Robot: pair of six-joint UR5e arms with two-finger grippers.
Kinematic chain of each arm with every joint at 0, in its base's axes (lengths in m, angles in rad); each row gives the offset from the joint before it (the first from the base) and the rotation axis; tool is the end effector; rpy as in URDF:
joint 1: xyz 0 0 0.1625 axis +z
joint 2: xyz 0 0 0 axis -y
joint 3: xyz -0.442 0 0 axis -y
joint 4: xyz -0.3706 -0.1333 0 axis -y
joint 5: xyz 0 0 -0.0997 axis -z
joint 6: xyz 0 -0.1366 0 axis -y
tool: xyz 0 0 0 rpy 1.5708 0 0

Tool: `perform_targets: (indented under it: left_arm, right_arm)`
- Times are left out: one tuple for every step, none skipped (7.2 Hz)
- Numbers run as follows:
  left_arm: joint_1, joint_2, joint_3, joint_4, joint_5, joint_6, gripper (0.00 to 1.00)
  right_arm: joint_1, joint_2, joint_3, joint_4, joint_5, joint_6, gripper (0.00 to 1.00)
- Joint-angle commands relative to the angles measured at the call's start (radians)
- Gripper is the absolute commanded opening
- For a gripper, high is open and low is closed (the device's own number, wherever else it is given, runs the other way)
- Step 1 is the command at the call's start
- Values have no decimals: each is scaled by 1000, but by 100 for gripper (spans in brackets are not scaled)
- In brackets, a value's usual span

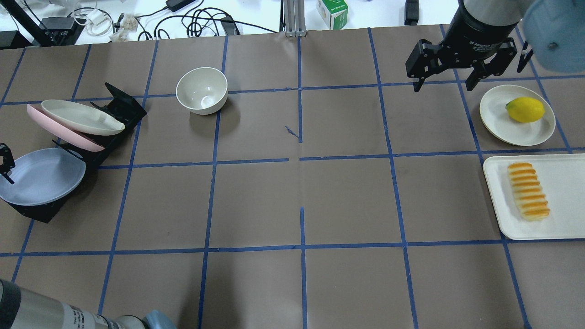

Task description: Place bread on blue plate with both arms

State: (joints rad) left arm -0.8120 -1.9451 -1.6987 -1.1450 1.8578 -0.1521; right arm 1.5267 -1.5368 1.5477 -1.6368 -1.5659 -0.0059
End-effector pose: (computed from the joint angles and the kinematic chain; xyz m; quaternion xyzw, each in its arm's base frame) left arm 0.3275 -0.4830 0.2573 -0.4301 0.8906 0.0788 0.1251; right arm 0.1121 -0.4981 0.4693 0.0190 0.9994 -0.0276 0.0018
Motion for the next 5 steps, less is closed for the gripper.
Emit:
perform_targets:
  left_arm:
    - [0,-15,-4,-1,29,-6,50]
    - [0,-23,-5,-1,34,-4,50]
    - [7,-29,-6,1,29,-6,50]
    - [14,-32,-6,2,18,-10,49]
    - [16,-31,-4,22,18,-9,34]
  right_arm:
    - [-2,3,2,6,6,0,100]
    - [1,-3,6,8,4,10,100]
    - [-2,-2,8,-3,7,1,100]
    - [0,-3,8,6,7,1,100]
    - [1,-2,8,2,7,1,100]
